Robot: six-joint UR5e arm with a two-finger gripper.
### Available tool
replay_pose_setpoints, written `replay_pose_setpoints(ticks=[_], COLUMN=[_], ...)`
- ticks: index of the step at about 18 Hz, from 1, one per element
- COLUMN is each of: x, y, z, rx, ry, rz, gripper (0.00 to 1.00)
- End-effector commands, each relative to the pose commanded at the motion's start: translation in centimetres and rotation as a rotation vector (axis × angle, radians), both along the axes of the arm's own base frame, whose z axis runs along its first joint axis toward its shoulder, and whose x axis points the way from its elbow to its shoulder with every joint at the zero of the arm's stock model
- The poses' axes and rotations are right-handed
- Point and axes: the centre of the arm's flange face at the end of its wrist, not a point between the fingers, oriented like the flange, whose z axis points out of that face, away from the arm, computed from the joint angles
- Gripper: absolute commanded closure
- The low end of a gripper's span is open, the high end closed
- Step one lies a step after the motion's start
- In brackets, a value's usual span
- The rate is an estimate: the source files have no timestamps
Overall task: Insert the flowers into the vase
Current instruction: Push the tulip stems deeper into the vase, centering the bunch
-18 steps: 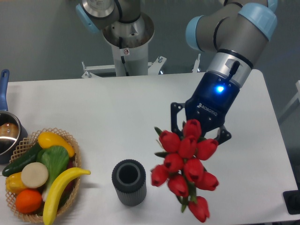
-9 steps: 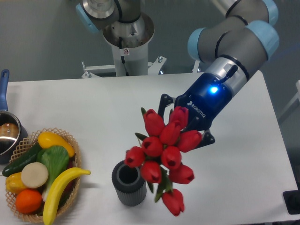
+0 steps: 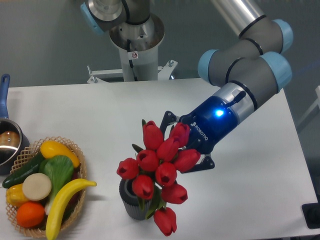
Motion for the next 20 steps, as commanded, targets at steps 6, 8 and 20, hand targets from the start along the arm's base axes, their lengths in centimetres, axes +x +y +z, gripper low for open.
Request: replay_pose_setpoints(ticks=[6, 8, 20], x=[0.3, 0.5, 3.8], y=[1.3, 1.3, -0.6], z=[-2.3, -3.4, -14.1], rx=[0.003, -0.005, 0.003], ry=[0.005, -0.002, 0.059], rz=[-0.022, -0.023, -0.045], gripper=[1.0, 1.0, 0.98])
